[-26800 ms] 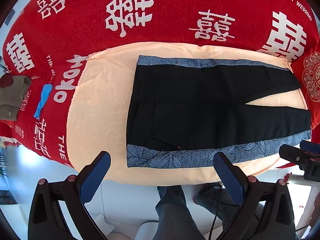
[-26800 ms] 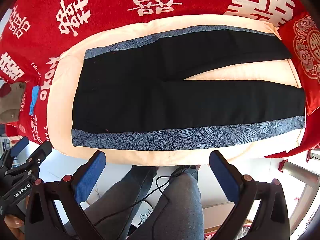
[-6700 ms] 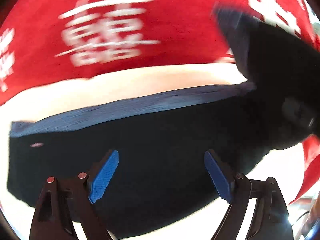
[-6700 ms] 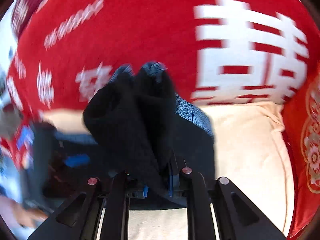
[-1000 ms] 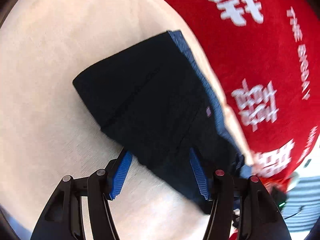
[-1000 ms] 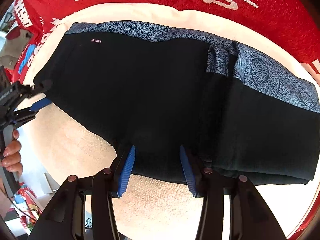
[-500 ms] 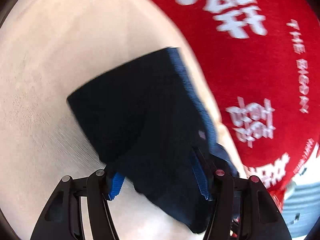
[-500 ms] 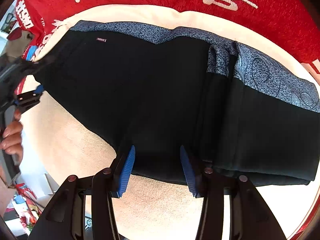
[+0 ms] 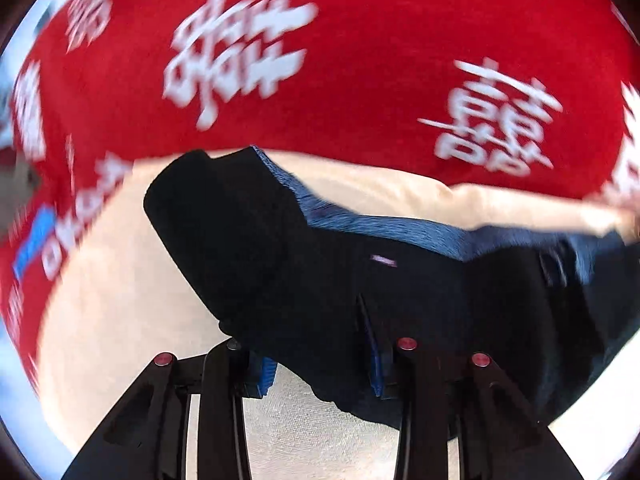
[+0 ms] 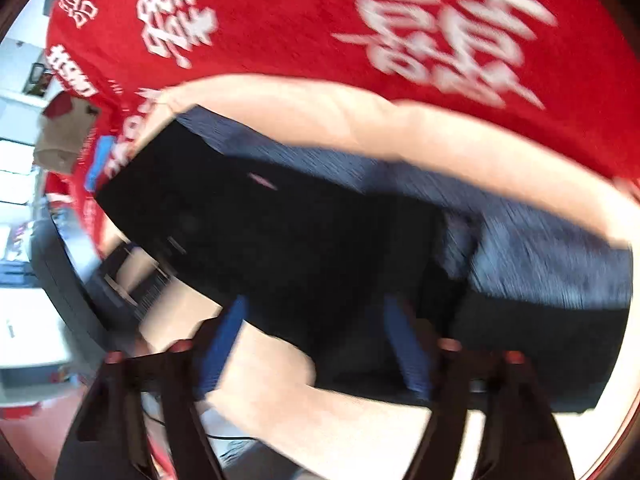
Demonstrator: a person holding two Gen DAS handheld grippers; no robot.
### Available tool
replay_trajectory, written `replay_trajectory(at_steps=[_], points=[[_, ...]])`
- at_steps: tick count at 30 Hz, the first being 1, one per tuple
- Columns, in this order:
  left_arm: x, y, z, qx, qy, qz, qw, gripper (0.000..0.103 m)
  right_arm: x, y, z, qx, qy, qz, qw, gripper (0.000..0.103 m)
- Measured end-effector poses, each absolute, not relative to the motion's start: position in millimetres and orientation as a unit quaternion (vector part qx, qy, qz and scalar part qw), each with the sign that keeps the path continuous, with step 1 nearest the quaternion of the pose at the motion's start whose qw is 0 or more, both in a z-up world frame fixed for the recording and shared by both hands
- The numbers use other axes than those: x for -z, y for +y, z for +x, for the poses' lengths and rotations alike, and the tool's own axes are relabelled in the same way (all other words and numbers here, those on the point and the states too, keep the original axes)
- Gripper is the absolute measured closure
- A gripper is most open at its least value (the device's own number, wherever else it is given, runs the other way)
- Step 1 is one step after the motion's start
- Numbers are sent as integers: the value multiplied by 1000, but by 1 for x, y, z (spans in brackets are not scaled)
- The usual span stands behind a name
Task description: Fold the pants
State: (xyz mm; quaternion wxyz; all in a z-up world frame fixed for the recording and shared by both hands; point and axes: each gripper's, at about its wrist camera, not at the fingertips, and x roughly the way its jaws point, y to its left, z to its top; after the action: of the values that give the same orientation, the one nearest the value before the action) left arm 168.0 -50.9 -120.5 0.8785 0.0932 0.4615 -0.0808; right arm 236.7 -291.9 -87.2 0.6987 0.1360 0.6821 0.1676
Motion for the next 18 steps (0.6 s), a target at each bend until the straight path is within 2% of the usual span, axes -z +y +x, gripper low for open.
replay_trajectory(at_steps=[5, 9, 15, 18], points=[[108, -70, 160, 98, 436, 154, 881, 66, 61, -221, 307, -261, 695, 120, 659, 20], [107, -77, 159, 100, 431, 168, 881, 66, 80, -154, 339, -298, 740, 76, 599, 19], [105, -79, 151, 96, 427, 176, 882, 66, 107, -97, 343, -283, 770, -41, 571, 20], [105, -82, 150, 99, 434, 174, 878, 66, 114, -105, 338, -276, 766, -57, 578, 84]])
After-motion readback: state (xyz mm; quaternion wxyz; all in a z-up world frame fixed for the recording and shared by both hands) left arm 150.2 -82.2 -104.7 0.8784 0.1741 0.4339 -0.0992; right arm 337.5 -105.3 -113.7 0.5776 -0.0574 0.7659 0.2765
